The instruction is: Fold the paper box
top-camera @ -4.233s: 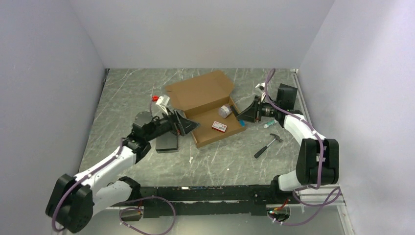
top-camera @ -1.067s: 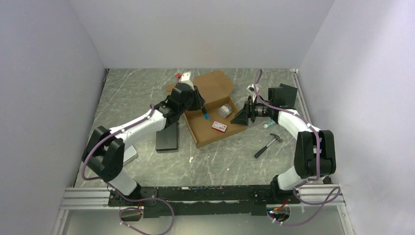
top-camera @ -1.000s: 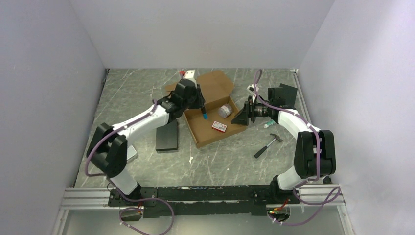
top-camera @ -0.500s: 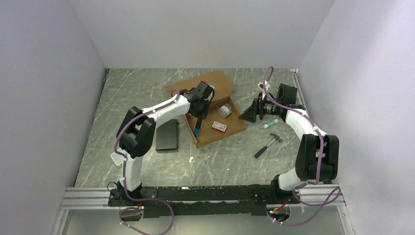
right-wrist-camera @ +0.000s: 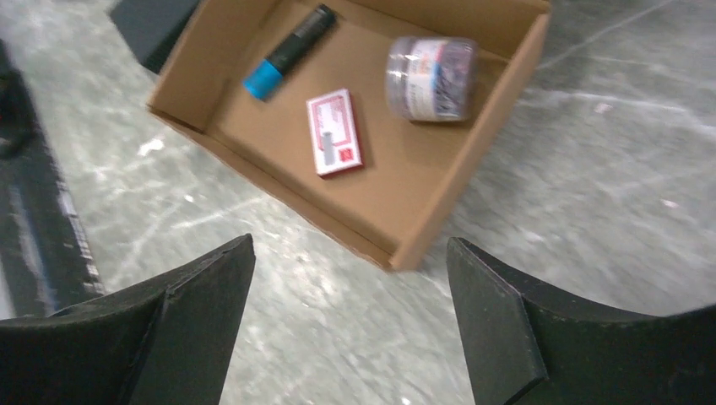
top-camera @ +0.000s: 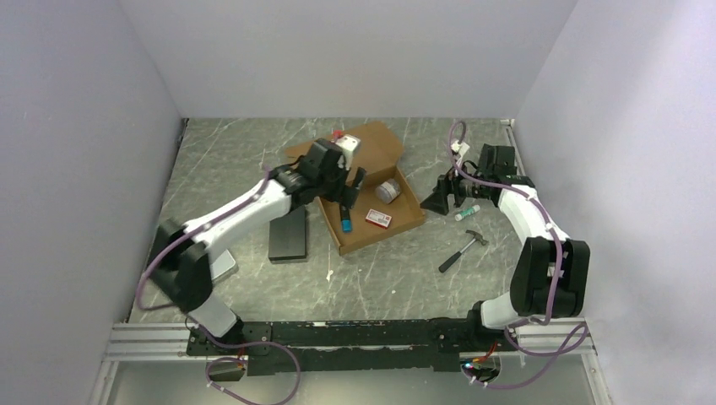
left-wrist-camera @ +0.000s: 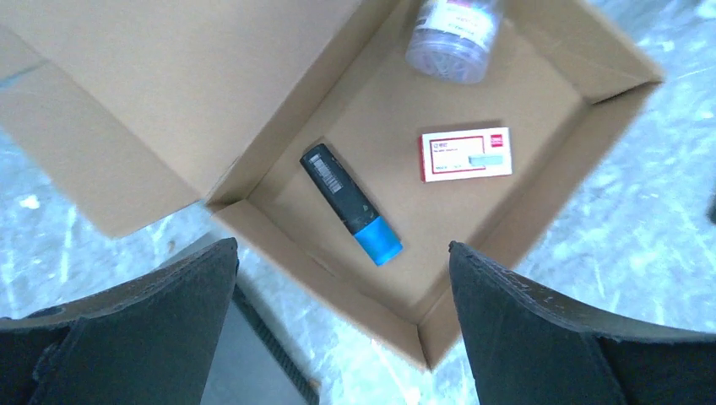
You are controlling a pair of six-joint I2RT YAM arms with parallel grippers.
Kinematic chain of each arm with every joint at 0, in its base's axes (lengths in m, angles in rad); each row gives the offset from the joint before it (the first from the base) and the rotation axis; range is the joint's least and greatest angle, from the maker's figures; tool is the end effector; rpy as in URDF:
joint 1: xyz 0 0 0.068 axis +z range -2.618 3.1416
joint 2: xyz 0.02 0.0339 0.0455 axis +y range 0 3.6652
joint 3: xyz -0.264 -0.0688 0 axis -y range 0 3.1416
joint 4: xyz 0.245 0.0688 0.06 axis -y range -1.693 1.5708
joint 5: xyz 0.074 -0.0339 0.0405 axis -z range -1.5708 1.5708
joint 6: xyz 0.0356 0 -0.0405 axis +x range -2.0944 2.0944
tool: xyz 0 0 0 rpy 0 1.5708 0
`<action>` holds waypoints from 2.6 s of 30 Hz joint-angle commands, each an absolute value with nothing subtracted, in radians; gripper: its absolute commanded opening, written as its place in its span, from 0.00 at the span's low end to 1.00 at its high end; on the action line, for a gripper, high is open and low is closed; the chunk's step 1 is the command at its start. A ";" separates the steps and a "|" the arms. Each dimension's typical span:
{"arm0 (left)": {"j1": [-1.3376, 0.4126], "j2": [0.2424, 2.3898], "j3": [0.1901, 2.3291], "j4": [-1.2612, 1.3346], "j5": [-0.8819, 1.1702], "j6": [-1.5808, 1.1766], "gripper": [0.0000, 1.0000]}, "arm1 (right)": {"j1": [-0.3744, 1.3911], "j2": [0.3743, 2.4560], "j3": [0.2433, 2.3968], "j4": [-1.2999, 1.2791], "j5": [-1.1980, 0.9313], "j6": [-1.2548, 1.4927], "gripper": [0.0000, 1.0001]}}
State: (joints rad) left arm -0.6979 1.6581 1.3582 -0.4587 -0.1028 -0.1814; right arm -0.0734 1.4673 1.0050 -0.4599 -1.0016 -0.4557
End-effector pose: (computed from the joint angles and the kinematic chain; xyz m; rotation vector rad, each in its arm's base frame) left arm 0.2891 -0.2377 0.2862 0.5490 2.2815 -0.3201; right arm 0.2965 0.0083 0.2463 -0.7837 2.0020 0.9312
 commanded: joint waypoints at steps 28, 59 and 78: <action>-0.656 0.868 0.935 -0.457 -0.107 0.094 0.99 | -0.165 1.843 1.414 -1.127 -0.395 -1.839 0.83; -0.615 0.870 0.926 -0.449 -0.084 0.092 1.00 | -0.132 1.951 1.272 -0.831 -0.331 -1.657 0.24; -0.590 0.878 0.925 -0.445 -0.071 0.088 0.99 | -0.016 1.638 1.293 -0.802 -0.682 -1.142 0.00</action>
